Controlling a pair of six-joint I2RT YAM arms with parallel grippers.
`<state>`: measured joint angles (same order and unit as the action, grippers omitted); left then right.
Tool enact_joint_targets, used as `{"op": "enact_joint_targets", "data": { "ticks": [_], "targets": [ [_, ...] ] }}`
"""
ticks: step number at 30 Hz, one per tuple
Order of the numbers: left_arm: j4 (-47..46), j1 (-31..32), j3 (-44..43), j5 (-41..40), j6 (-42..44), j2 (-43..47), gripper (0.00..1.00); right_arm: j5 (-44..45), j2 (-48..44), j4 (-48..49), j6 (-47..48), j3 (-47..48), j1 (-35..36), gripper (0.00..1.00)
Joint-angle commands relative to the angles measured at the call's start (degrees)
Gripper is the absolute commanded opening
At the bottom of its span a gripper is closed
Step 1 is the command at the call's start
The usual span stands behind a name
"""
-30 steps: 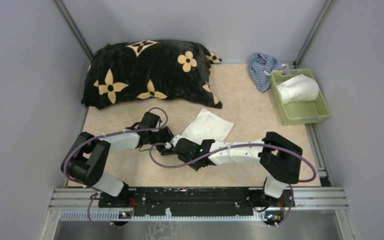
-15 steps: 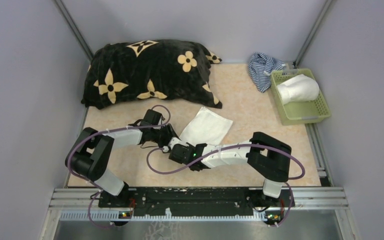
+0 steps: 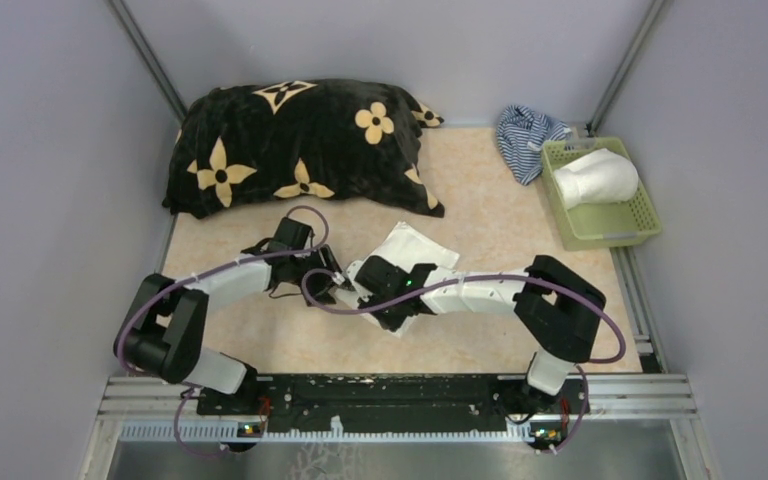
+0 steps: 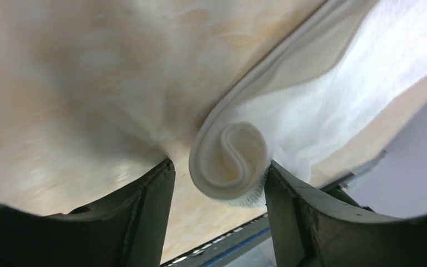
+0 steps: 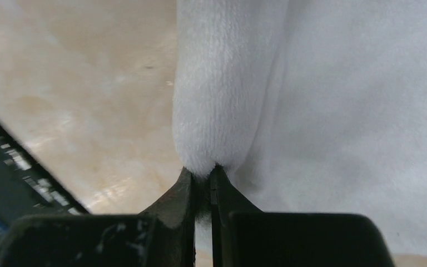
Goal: Roll the towels
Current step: Roll the towel at the center of the board.
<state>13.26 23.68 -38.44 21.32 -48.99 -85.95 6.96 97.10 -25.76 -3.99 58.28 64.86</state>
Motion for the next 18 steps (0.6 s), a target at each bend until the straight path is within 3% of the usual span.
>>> {"op": "enact_joint_targets", "data": {
  "ticks": [1, 8, 13, 18],
  "targets": [
    [11.26, -1.11, 1.92, -11.36, 4.52, 5.49, 0.68, -31.16, -1.82, 4.57, -3.05, -2.43, -4.38, 0.00],
    [12.89, -1.23, 3.35, -9.12, 5.39, 17.41, 0.75, -53.08, -0.61, 17.71, -12.03, -7.37, -15.96, 0.00],
    [12.28, -1.26, 6.53, -5.34, 5.84, 24.30, 0.78, -61.21, 3.33, 23.80, -18.01, -9.65, -21.73, 0.00],
    [4.72, -1.26, 12.18, 0.66, 1.94, 27.60, 0.80, -64.79, 8.11, 24.36, -19.91, -10.11, -25.10, 0.00]
  ]
}}
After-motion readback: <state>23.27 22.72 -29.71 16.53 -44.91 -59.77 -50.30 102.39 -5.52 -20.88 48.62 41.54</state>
